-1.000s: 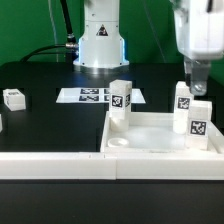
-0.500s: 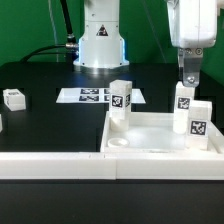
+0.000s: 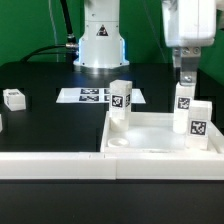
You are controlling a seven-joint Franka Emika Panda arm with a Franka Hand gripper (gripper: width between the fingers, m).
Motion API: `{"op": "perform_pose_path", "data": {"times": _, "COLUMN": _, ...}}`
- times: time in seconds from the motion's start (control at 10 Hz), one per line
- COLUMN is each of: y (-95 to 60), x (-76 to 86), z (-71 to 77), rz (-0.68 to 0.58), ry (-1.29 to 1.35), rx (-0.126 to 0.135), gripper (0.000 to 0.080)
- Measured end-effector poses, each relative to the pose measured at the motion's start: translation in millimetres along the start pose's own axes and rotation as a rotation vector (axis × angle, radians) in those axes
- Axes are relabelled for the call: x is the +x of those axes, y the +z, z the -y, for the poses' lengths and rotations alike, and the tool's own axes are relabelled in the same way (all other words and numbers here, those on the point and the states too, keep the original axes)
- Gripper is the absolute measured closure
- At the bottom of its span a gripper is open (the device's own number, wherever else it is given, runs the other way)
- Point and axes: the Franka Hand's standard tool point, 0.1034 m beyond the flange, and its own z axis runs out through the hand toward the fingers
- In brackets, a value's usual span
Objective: Assemble square table
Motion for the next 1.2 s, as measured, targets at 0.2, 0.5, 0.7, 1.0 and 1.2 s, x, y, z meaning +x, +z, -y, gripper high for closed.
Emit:
{"op": "perform_pose_path", "data": {"times": 0.2, "y": -20.3, "x": 23.6, "z": -11.1, "rz": 0.013, "ry": -0.115, "rx": 0.012, "gripper": 0.0151}}
{"op": "perform_pose_path", "data": {"times": 0.5, "y": -31.9, "x": 50.0, "z": -22.0, "rz": 0.004, "ry": -0.338, "rx": 0.036, "gripper": 0.0151}}
{"op": "perform_pose_path", "data": {"times": 0.7, "y": -31.7, "x": 50.8, "z": -21.8, "rz": 0.0, "ry": -0.506, "rx": 0.035, "gripper": 0.0151}}
{"op": "perform_pose_path", "data": {"times": 1.0, "y": -30.8, "x": 53.6, "z": -22.6, "rz": -0.01, "ry": -0.724, "rx": 0.04, "gripper": 0.0151}}
{"op": "perform_pose_path", "data": {"times": 1.2, "y": -22.5, "x": 83.1, "z": -50.3, "rz": -0.049, "ry": -0.926, "rx": 0.054, "gripper": 0.0151}}
